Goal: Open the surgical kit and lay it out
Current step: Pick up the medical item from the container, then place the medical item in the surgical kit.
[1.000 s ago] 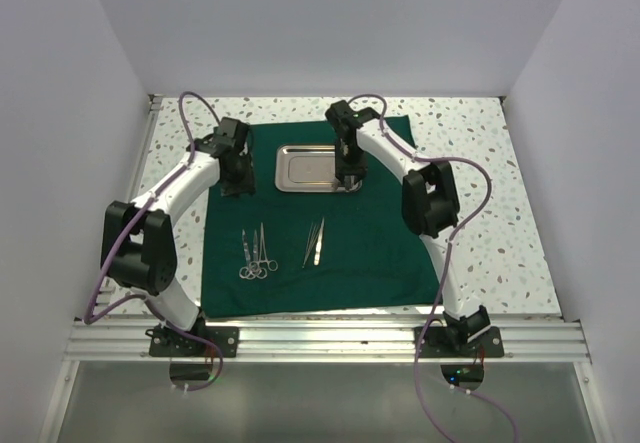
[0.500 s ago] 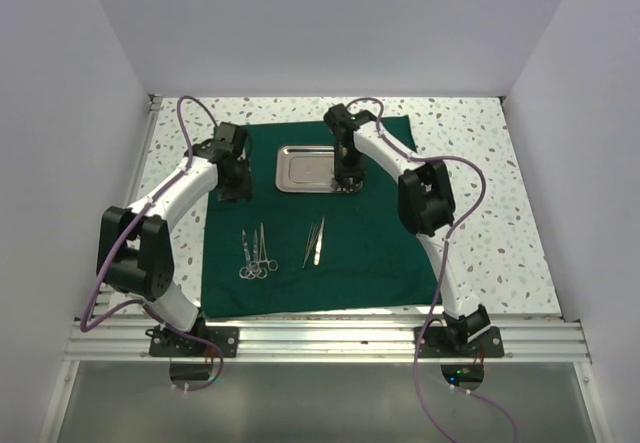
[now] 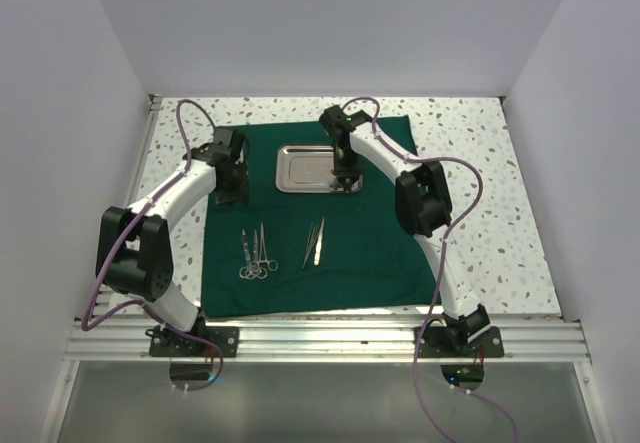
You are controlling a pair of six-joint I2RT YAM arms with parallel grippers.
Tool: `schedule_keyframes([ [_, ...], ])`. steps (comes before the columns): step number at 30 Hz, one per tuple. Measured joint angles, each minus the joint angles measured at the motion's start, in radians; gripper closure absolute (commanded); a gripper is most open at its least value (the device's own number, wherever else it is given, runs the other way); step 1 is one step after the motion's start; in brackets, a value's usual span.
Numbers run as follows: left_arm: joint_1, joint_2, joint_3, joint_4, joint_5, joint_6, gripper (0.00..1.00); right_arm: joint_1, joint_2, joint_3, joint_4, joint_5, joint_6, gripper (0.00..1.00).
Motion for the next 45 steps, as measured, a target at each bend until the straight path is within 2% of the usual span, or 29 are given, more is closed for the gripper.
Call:
schedule_keyframes([
  [16, 0.010, 0.000, -0.016, 0.020, 0.015, 0.008, 0.58, 0.000, -0.003, 0.077, -0.079, 0.042, 0.004, 1.00],
  [20, 0.011, 0.003, -0.006, 0.019, 0.019, 0.008, 0.58, 0.000, -0.043, 0.074, -0.086, 0.043, 0.003, 1.00],
  [25, 0.010, 0.017, 0.028, 0.019, 0.025, 0.008, 0.58, 0.000, -0.167, -0.018, -0.076, 0.043, -0.001, 1.00],
  [28, 0.010, 0.023, 0.043, 0.019, 0.029, 0.007, 0.58, 0.000, -0.303, -0.184, -0.043, 0.039, -0.003, 1.00],
  [34, 0.010, 0.052, 0.072, 0.011, 0.039, -0.002, 0.59, 0.000, -0.620, -0.698, 0.093, -0.021, 0.006, 1.00],
  [37, 0.010, 0.066, 0.101, 0.000, 0.043, -0.011, 0.58, 0.008, -0.706, -0.913, 0.164, -0.074, 0.017, 1.00],
  [40, 0.010, 0.076, 0.140, -0.008, 0.045, -0.020, 0.57, 0.040, -0.719, -1.050, 0.232, -0.118, 0.033, 1.00],
  [45, -0.009, 0.126, 0.266, -0.026, 0.030, -0.027, 0.48, 0.103, -0.719, -1.134, 0.317, -0.165, 0.054, 1.00],
])
